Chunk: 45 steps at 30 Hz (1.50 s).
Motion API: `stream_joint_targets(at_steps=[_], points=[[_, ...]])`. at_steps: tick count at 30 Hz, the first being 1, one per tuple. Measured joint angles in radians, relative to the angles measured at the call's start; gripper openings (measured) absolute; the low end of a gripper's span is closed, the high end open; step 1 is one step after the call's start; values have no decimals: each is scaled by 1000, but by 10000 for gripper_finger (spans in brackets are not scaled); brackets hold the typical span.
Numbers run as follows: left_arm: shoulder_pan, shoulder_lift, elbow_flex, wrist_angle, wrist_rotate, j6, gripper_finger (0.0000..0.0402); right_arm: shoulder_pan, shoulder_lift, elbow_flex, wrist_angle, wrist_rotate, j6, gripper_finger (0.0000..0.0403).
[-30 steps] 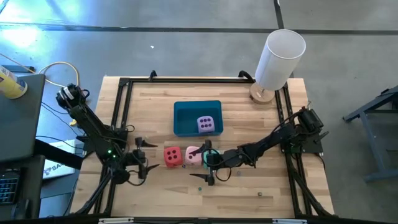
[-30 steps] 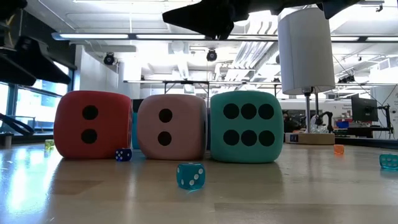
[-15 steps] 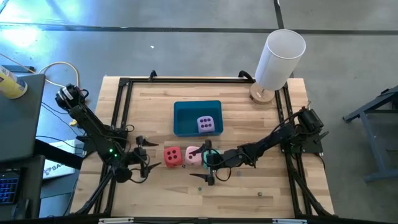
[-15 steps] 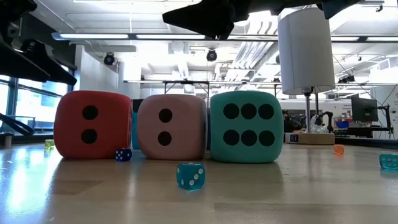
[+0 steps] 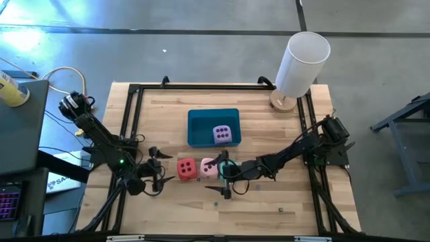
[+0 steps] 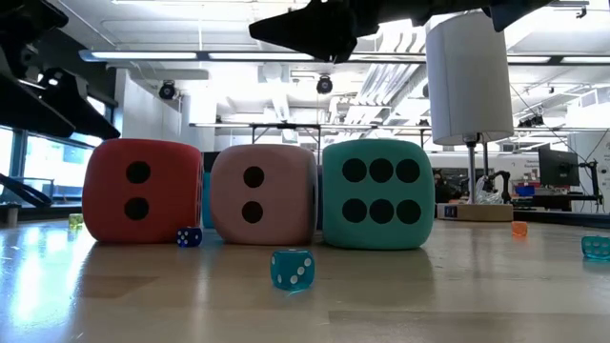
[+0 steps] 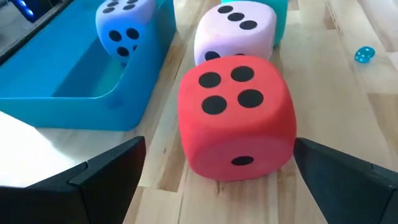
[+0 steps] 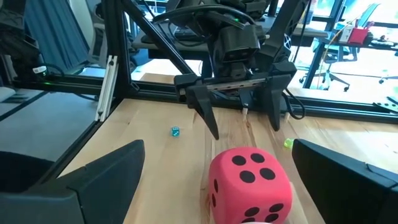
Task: Pick & Place Dice
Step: Put the orange die into the blue bin
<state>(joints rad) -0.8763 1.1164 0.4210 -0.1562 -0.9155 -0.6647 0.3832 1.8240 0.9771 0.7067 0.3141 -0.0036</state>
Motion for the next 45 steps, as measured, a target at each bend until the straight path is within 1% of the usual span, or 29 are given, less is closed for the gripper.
stream_joint_targets(at_steps=[23, 30, 37, 45], points=[[14, 0, 0, 15, 12, 3, 399, 0, 0, 0, -1, 0, 7, 400], [38, 0, 0, 15, 13, 16, 399, 1, 0, 0, -1, 0, 7, 400], [65, 0, 0, 15, 75, 17, 399, 1, 0, 0, -11, -1, 8, 400], [100, 3, 0, 36, 88, 18, 399, 1, 0, 0, -21, -3, 34, 400]])
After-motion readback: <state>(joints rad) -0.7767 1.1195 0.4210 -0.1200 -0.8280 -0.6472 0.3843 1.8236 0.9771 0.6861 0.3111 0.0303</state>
